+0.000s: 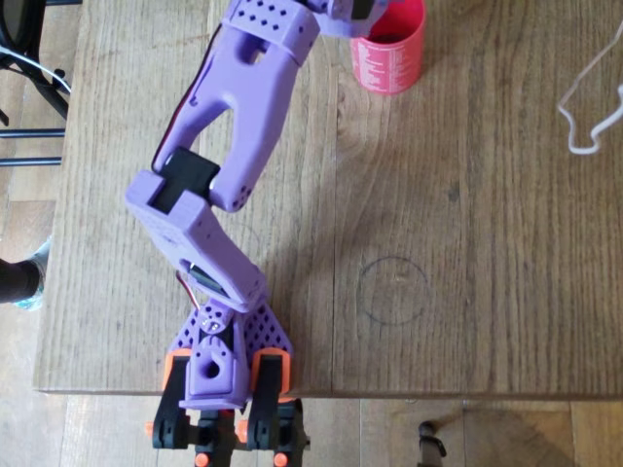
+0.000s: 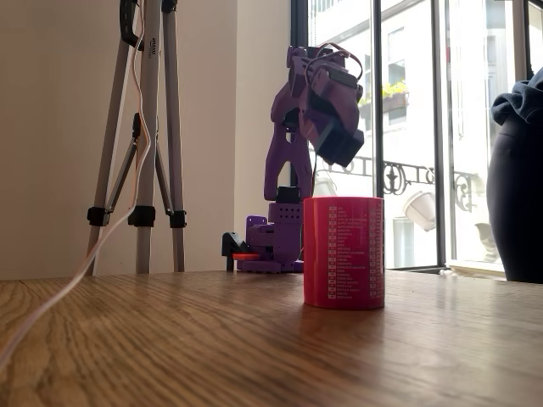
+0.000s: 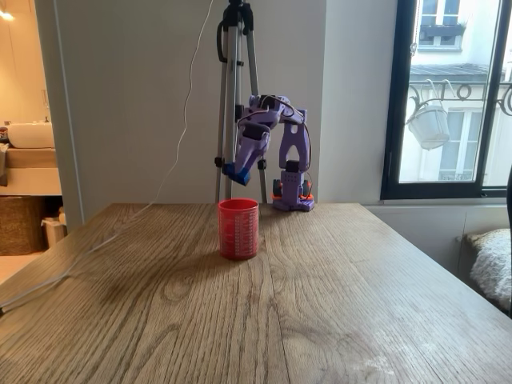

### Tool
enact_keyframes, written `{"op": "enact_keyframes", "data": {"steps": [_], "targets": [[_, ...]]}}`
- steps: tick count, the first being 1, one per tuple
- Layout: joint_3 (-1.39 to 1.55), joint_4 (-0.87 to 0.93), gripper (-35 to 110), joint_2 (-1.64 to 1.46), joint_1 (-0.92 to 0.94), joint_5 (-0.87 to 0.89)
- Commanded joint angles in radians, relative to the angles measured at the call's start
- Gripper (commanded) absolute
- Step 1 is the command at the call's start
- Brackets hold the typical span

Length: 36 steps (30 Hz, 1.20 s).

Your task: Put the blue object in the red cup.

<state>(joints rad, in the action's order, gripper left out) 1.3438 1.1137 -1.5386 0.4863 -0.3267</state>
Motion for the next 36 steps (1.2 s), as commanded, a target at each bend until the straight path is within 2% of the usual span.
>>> {"op": "enact_keyframes", "data": {"steps": [1, 7, 9, 11, 14, 28, 29, 30, 31, 33, 36], "targets": [[-0.054, 0.006, 1, -0.037, -0.023, -0.017], [-0.051, 0.005, 3, -0.038, -0.044, -0.098], [-0.051, 0.041, 27, -0.038, -0.046, -0.098], [-0.043, 0.058, 41, -0.040, -0.046, -0.097], [-0.034, 0.072, 44, -0.041, -0.044, -0.097], [-0.029, 0.071, 43, -0.043, -0.044, -0.098], [-0.029, 0.069, 40, -0.043, -0.044, -0.100], [-0.029, 0.067, 31, -0.043, -0.046, -0.112], [-0.032, 0.058, 1, -0.043, -0.051, -0.126], [-0.028, 0.046, 1, -0.052, -0.035, -0.038], [-0.026, 0.018, 1, -0.051, -0.031, -0.055]]}}
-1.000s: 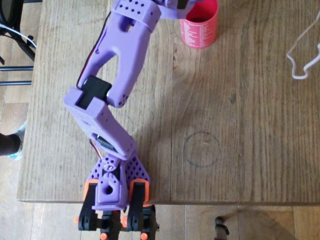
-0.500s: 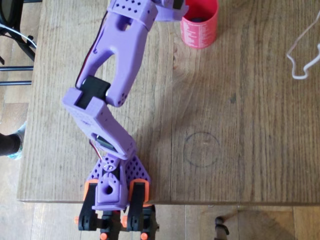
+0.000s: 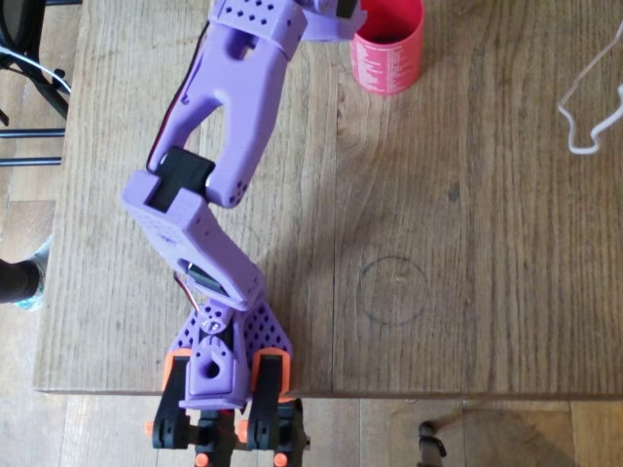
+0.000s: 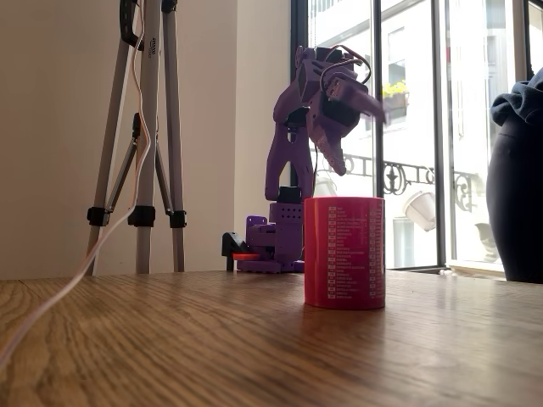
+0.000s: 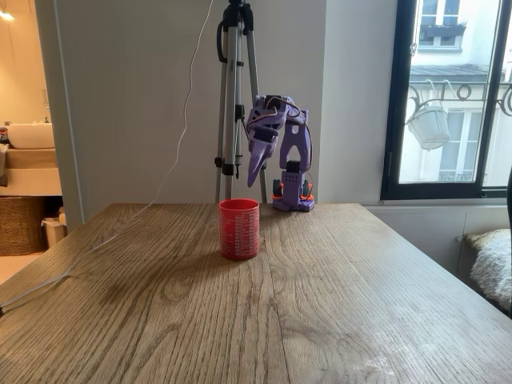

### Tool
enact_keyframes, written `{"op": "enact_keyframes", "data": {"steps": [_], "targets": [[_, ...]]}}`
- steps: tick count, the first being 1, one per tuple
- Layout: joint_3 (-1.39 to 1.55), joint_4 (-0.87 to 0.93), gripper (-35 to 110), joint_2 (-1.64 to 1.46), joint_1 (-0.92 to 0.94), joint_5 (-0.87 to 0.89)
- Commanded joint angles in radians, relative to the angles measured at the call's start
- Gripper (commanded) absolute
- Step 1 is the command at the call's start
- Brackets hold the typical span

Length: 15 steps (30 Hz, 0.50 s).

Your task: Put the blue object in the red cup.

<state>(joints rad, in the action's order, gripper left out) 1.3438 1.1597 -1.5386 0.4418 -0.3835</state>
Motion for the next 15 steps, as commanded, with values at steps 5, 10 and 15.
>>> {"op": "enact_keyframes", "data": {"steps": [5, 10, 15], "targets": [[-0.023, -0.048, 1, -0.051, 0.014, -0.015], [-0.057, -0.058, 1, -0.121, -0.040, 0.029], [-0.025, -0.060, 1, -0.408, -0.179, 0.077]]}}
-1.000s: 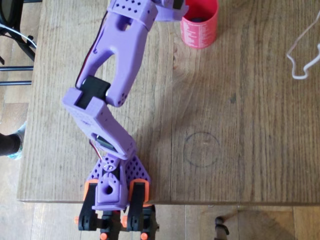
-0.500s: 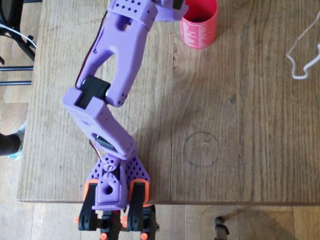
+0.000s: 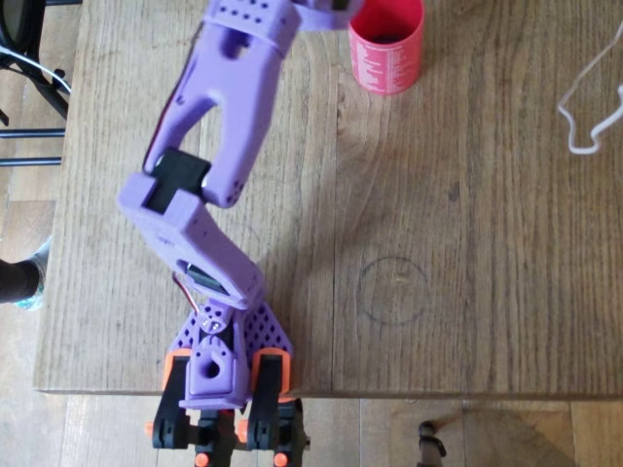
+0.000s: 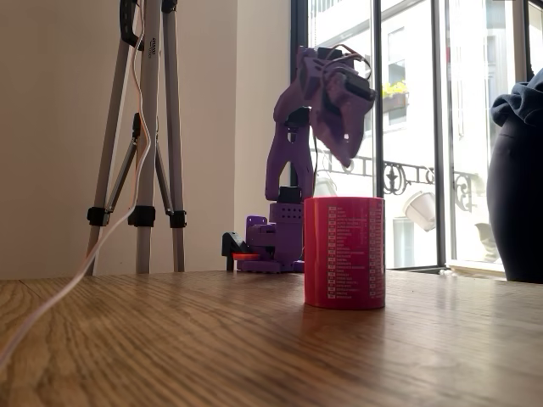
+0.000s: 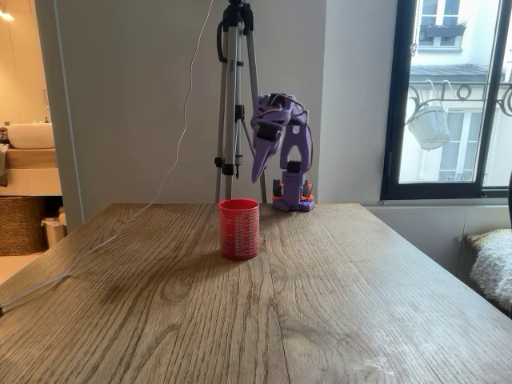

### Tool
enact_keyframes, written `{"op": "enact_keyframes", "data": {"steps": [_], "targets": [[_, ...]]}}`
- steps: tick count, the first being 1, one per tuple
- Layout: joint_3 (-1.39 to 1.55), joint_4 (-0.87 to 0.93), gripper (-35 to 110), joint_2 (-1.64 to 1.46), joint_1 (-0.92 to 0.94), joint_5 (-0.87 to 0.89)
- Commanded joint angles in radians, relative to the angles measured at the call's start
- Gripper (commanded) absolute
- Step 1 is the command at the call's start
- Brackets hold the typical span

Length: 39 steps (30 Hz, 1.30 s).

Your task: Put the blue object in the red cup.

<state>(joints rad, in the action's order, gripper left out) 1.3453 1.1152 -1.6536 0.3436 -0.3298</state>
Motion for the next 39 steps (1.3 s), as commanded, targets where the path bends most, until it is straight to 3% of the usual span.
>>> {"op": "enact_keyframes", "data": {"steps": [1, 8, 12, 17, 25, 30, 39], "targets": [[-0.014, -0.006, 1, -0.357, -0.110, 0.031], [0.034, 0.259, 1, -0.828, -0.325, 0.034], [0.225, 0.350, 1, -1.126, -0.383, -0.051], [0.667, 0.245, 1, -1.443, -0.360, -0.141], [1.247, -0.041, 0, -1.508, -0.425, -0.058], [1.459, 0.020, 0, -1.647, -0.489, 0.043], [1.700, 0.041, 1, -1.647, -0.380, 0.086]]}}
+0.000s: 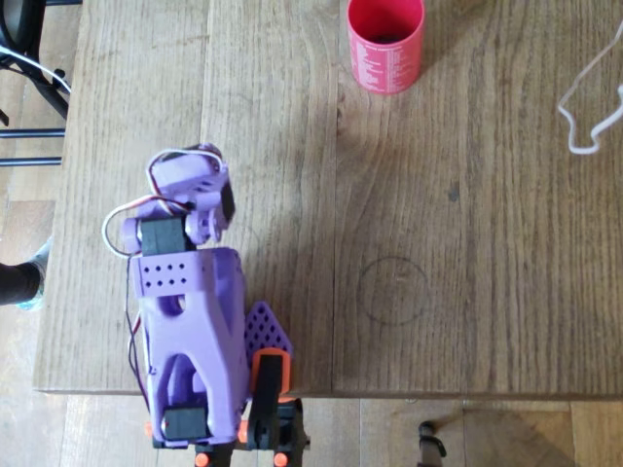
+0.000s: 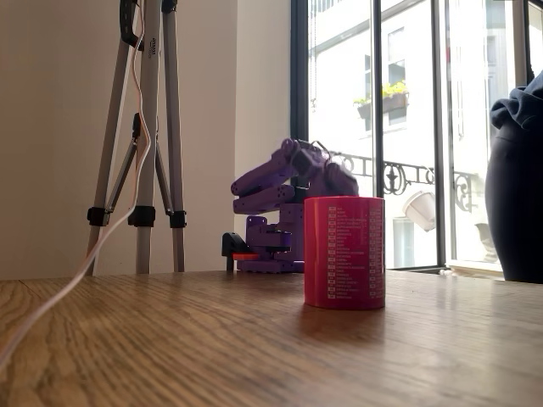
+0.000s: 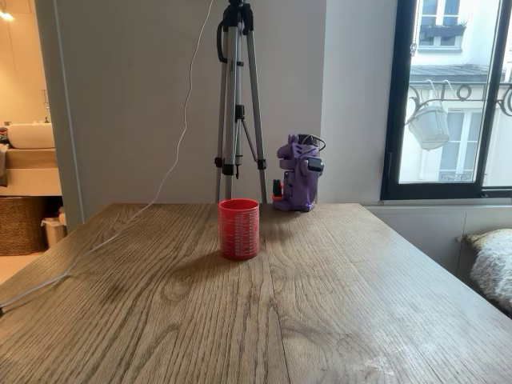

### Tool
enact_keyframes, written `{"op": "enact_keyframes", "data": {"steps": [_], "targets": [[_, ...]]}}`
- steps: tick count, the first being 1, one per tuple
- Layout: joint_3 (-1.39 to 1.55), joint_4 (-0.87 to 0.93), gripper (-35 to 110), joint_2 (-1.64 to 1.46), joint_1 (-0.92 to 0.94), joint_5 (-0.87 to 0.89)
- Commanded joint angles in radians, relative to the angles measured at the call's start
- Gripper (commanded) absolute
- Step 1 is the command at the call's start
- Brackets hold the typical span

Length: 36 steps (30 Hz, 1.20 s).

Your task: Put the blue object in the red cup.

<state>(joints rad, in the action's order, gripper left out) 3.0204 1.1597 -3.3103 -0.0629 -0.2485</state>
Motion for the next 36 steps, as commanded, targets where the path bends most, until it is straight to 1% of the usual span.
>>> {"op": "enact_keyframes", "data": {"steps": [1, 6, 9, 11, 14, 26, 36], "targets": [[0.025, -0.003, 1, 0.009, 0.041, 0.017], [0.026, -0.005, 1, 0.009, 0.044, -0.002], [0.046, -0.014, 6, 0.009, 0.044, -0.170], [0.052, -0.018, 4, 0.009, 0.044, -0.221], [0.054, -0.018, 1, 0.009, 0.044, -0.229], [0.063, -0.025, 1, 0.009, 0.044, -0.279], [0.064, -0.025, 1, 0.009, 0.044, -0.288]]}}
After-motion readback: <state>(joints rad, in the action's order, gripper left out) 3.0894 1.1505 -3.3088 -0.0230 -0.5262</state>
